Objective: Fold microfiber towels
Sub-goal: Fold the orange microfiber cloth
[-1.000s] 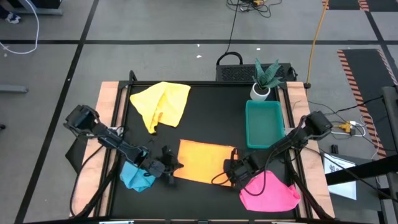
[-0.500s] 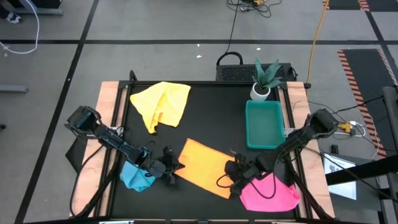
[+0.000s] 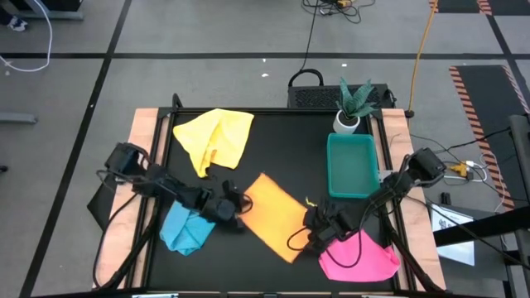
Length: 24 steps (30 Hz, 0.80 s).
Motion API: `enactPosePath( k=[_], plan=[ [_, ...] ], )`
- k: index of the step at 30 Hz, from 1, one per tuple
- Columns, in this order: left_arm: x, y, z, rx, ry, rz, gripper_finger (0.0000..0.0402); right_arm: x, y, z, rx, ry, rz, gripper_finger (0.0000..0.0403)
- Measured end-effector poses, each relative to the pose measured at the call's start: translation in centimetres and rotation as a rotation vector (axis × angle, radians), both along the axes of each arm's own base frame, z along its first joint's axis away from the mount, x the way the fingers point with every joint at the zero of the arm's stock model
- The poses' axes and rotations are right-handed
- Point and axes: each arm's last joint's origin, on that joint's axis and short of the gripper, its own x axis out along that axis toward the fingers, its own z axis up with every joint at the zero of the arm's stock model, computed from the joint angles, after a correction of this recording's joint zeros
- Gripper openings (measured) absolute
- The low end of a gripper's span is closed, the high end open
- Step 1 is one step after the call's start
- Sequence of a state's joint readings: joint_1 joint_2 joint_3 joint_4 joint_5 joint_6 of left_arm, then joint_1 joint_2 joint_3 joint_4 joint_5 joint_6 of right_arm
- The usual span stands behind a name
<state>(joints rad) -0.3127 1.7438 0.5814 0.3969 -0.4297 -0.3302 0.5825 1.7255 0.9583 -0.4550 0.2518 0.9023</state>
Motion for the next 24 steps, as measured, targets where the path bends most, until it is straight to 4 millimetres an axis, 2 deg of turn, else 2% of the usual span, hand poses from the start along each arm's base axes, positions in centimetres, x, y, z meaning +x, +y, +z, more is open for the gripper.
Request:
enactPosePath(
  k=[3,6,9,12,15,19,21,24],
  plan=[
    [0.3,1.7,0.9,0.079,0.006,-0.009,0.0008,0.3,1.5,-0.2,0.100,-0.073,-0.078,0.0000],
    [0.3,2.7,2.4,0.103,-0.025,-0.002,0.0019,0.4,2.8,-0.1,0.171,-0.138,-0.054,0.0000],
    [0.2,2.5,3.7,0.057,-0.076,-0.016,0.0016,0.5,3.7,0.6,0.162,-0.247,-0.010,0.0000],
    [0.0,1.3,4.3,-0.035,-0.116,-0.070,0.0004,0.7,3.9,0.9,0.104,-0.309,0.038,0.0000],
    [-0.4,-0.4,3.8,-0.107,-0.098,-0.116,0.0006,1.0,3.3,0.5,0.036,-0.297,0.073,0.0000],
    [-0.9,-2.4,2.1,-0.127,-0.038,-0.138,0.0015,1.0,1.9,-0.4,-0.024,-0.267,0.104,0.0000],
    [-1.0,-2.7,1.2,-0.088,-0.023,-0.107,0.0011,0.6,1.4,-1.0,-0.042,-0.242,0.099,0.0000],
    [-0.9,-2.1,0.3,0.012,0.000,-0.039,0.0003,0.3,1.2,-1.4,-0.008,-0.239,0.052,0.0000]
  ],
)
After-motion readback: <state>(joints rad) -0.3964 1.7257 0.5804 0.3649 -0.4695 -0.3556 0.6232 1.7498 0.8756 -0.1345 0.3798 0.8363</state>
